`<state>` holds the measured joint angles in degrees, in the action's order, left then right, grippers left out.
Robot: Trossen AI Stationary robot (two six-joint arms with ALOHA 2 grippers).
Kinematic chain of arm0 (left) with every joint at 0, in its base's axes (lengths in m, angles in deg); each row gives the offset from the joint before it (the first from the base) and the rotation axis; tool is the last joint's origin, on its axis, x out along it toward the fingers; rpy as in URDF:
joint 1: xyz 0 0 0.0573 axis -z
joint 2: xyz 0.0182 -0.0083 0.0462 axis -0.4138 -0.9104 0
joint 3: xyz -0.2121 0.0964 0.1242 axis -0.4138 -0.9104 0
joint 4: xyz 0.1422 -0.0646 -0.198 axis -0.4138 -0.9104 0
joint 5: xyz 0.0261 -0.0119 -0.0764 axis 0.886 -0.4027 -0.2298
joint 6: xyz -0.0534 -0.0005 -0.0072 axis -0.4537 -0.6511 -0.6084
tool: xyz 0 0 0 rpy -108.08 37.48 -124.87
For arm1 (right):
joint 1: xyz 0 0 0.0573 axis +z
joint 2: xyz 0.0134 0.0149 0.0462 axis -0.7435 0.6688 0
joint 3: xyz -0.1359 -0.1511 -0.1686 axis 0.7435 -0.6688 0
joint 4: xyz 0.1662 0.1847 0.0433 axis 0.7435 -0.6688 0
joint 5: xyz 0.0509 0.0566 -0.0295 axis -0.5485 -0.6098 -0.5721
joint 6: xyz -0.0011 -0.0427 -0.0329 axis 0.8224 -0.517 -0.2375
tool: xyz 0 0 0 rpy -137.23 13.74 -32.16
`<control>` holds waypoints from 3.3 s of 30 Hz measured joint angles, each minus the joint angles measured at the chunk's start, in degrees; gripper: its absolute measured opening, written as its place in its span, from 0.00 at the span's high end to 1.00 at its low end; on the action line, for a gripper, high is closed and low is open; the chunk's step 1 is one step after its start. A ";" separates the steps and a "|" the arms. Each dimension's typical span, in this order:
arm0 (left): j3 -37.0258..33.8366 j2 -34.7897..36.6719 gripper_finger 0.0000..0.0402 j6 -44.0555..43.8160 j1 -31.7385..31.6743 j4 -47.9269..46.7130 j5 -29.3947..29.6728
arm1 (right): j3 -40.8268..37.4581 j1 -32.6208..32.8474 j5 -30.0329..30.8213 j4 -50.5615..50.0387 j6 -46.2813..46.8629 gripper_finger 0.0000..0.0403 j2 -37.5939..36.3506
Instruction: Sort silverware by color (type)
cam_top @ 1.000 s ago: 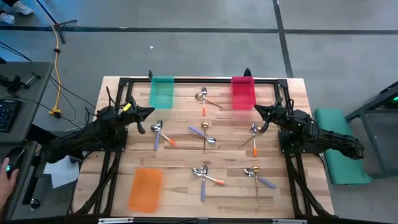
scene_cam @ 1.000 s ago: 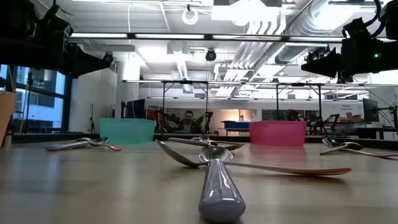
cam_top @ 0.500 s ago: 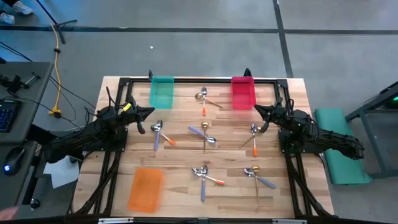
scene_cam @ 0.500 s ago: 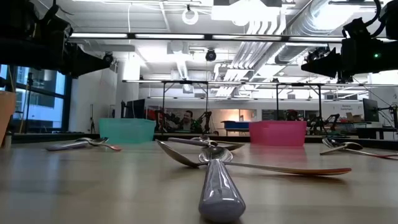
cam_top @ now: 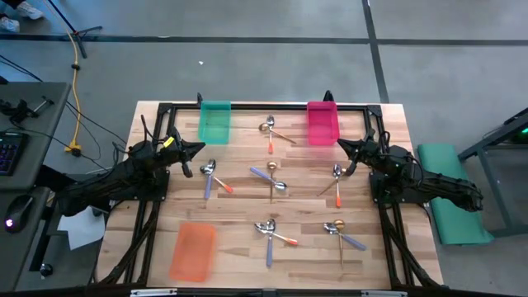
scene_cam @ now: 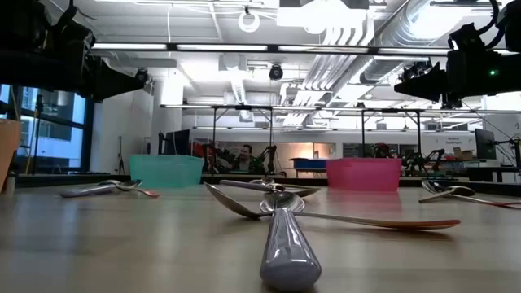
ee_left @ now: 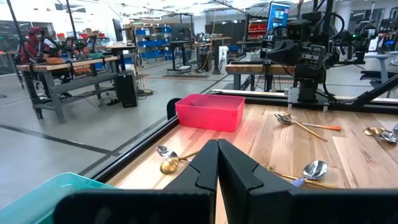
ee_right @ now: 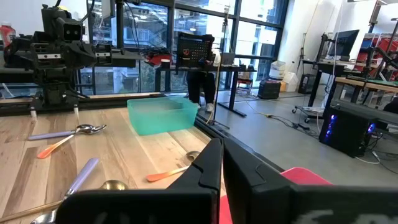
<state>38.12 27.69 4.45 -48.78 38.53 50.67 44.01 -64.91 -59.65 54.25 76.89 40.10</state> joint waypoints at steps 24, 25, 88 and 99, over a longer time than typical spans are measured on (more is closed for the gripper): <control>-0.01 0.00 1.00 0.00 0.00 0.00 -0.01 | 0.02 0.02 -0.12 -0.01 3.00 1.00 0.00; 0.00 0.00 1.00 0.00 0.00 -0.01 0.00 | 0.00 0.02 -0.51 -0.02 5.81 1.00 0.00; 0.00 0.00 1.00 0.00 0.00 -0.02 0.01 | 50.92 32.03 0.02 -4.02 27.56 0.98 83.62; 0.01 0.00 1.00 0.00 0.00 -0.01 -0.01 | 67.77 40.20 -0.55 -23.84 39.52 0.69 102.76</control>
<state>38.13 27.69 4.45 -48.78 38.51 50.66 111.78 -24.71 -60.20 30.41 116.41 142.86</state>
